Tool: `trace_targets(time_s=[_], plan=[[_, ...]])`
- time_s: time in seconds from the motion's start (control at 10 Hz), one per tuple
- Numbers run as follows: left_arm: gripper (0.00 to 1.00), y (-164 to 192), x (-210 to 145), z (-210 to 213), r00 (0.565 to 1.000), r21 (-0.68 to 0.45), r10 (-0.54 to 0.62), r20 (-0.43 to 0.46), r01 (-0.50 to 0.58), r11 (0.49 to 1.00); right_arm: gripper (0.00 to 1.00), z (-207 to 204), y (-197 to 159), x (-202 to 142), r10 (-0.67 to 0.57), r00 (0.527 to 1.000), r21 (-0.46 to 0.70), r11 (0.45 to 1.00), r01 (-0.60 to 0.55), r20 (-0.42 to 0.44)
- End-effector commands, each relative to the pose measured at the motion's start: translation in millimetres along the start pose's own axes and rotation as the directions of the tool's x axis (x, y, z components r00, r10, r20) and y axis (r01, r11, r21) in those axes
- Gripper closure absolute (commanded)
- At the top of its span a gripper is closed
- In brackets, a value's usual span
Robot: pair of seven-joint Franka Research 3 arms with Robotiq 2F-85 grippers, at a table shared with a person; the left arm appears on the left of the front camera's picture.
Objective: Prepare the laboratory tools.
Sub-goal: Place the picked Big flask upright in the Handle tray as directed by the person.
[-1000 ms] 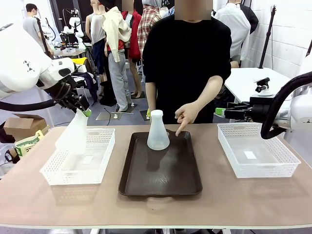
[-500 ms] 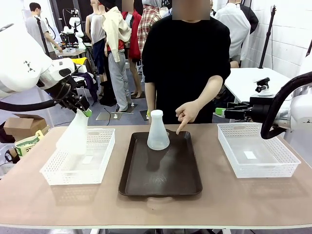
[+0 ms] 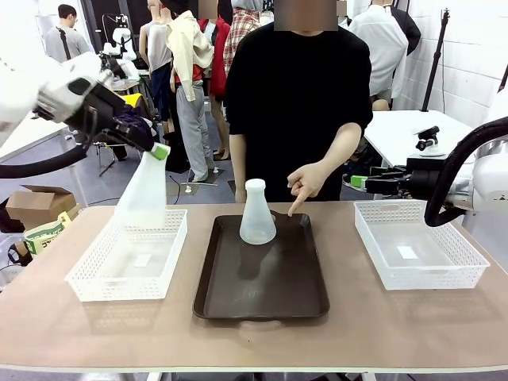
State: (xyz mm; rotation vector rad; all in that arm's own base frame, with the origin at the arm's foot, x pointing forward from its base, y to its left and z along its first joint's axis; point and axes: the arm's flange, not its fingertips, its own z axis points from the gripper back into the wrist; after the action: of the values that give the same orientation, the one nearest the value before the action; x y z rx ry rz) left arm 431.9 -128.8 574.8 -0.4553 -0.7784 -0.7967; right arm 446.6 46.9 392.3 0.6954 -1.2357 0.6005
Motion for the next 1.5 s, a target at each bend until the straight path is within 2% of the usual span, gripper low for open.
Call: trace_targets(time_s=[0.0,0.1,0.2,0.4,0.6,0.7,0.8,0.9,1.0,1.2,1.3,1.4], plan=[[1.00,3.1,-19.4,-0.4,0.971,-0.212,-0.062,0.229,0.112,0.971,0.00,1.3,3.1,-1.1,-0.010,1.000,-0.010,1.000,0.010,-0.009],[1.00,-10.3,-19.0,-10.1,0.942,-0.300,-0.116,0.315,0.215,0.929,0.00,1.3,3.1,-1.1,-0.010,1.000,-0.010,1.000,0.010,-0.009],[1.00,-20.5,-21.3,-24.5,0.925,-0.349,-0.159,0.344,0.284,0.893,0.00,1.3,3.1,-1.1,-0.010,1.000,-0.010,1.000,0.010,-0.009],[1.00,-39.5,-29.7,-54.9,0.879,-0.365,-0.258,0.402,0.412,0.835,0.00,1.3,3.1,-1.1,-0.010,1.000,-0.010,1.000,0.010,-0.009],[1.00,-62.2,-28.2,-75.0,0.834,-0.366,-0.304,0.461,0.491,0.791,0.00,1.3,3.1,-1.1,-0.010,1.000,-0.010,1.000,0.010,-0.009],[1.00,-71.4,-29.1,-83.8,0.834,-0.386,-0.308,0.458,0.498,0.776,0.00,1.3,3.1,-1.1,-0.010,1.000,-0.010,1.000,0.010,-0.009],[1.00,-73.5,-29.8,-93.7,0.846,-0.397,-0.283,0.452,0.474,0.786,0.00,1.3,3.1,-1.1,-0.010,1.000,-0.010,1.000,0.010,-0.009],[1.00,-69.0,-28.2,-102.6,0.947,-0.533,-0.073,0.312,0.238,0.812,0.00,1.3,3.1,-1.1,-0.010,1.000,-0.010,1.000,0.010,-0.009],[1.00,-76.0,-34.1,-91.1,0.854,-0.412,-0.305,0.421,0.480,0.774,0.00,1.3,3.1,-1.1,-0.010,1.000,-0.010,1.000,0.010,-0.009],[1.00,-76.0,-34.1,-91.1,0.854,-0.412,-0.305,0.421,0.480,0.774,0.00,1.3,3.1,-1.1,-0.010,1.000,-0.010,1.000,0.010,-0.009],[1.00,-76.1,-35.6,-99.1,0.889,-0.447,-0.254,0.382,0.418,0.791,0.00,1.3,3.1,-1.1,-0.010,1.000,-0.010,1.000,0.010,-0.009],[1.00,-78.5,-36.8,-108.9,0.851,-0.414,-0.294,0.436,0.480,0.773,0.00,1.3,3.1,-1.1,-0.010,1.000,-0.010,1.000,0.010,-0.009]])
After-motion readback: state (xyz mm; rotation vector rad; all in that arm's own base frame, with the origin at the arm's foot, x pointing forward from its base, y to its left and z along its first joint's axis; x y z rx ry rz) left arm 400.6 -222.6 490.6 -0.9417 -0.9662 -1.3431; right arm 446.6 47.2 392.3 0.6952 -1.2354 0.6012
